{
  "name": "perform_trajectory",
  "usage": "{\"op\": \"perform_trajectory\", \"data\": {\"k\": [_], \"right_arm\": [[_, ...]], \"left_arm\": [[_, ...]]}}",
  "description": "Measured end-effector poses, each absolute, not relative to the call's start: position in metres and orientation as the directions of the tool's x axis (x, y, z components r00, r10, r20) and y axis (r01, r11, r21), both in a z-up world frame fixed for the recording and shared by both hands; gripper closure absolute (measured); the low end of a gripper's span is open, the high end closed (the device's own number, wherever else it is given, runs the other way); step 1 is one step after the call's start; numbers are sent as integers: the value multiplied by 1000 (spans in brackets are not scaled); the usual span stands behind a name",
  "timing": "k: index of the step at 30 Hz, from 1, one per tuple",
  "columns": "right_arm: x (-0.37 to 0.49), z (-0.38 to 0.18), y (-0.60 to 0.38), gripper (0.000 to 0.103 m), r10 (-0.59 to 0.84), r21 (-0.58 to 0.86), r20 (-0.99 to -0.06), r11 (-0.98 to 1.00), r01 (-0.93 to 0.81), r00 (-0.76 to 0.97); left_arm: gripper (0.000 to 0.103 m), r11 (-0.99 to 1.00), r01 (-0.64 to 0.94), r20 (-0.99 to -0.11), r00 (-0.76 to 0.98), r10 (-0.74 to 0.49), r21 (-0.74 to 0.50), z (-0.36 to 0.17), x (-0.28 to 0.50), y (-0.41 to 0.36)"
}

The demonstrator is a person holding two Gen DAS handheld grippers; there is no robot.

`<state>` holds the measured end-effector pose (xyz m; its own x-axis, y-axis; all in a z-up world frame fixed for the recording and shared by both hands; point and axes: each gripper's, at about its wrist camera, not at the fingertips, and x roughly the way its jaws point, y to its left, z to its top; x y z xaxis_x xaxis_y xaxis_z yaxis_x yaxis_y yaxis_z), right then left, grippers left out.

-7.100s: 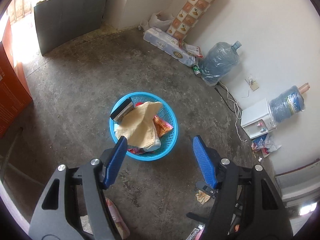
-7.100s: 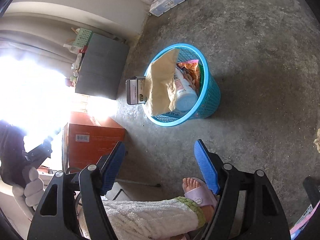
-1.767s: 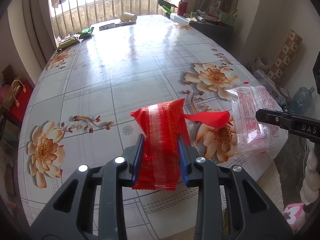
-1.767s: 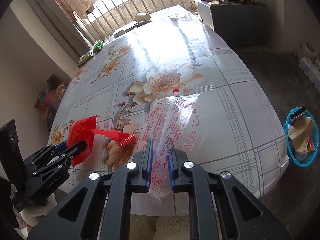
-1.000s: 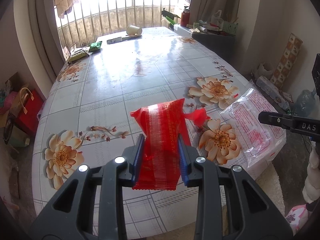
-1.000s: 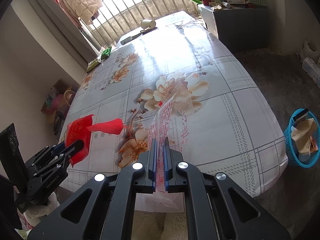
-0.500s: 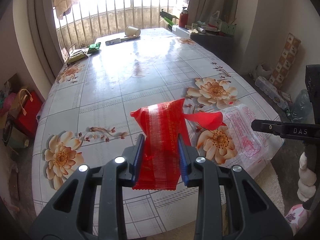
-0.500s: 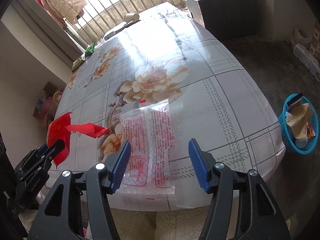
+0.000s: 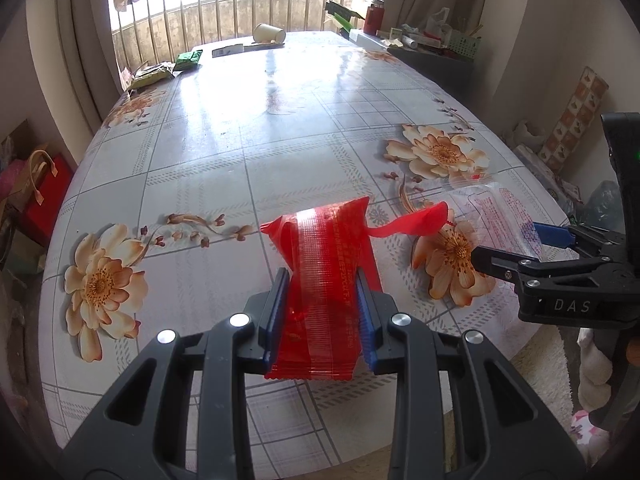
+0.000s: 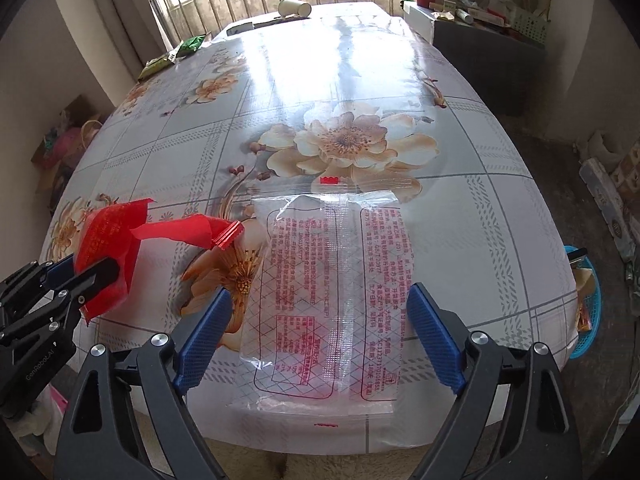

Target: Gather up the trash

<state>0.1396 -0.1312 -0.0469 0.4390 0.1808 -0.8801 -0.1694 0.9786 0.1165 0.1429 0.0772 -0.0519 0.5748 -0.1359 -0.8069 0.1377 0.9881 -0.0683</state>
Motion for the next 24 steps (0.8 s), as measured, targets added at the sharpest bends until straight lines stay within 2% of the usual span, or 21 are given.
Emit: {"op": "perform_trajectory", "data": {"k": [3, 5, 8, 11, 20, 24], "right_arm": [[135, -49, -117, 16, 131, 36, -878, 977, -210, 461], [133, -49, -115, 17, 143, 41, -874, 974, -222, 464], [130, -46, -117, 29, 144, 45, -869, 976, -215, 474], [129, -44, -121, 38, 142, 46, -869, 977, -209, 474], [126, -42, -118, 54, 149, 56, -867, 977, -205, 475], [124, -40, -121, 58, 170, 85, -866, 977, -197, 470]], "left_arm": [[73, 988, 135, -810, 570, -137, -71, -54, 142, 79], [73, 988, 133, -811, 568, -137, -74, -55, 142, 80], [73, 989, 130, -811, 569, -137, -76, -56, 139, 82], [73, 989, 126, -808, 573, -137, -79, -55, 139, 84], [73, 990, 119, -803, 581, -136, -82, -51, 135, 87], [73, 990, 116, -801, 584, -135, -82, -50, 134, 88]]}}
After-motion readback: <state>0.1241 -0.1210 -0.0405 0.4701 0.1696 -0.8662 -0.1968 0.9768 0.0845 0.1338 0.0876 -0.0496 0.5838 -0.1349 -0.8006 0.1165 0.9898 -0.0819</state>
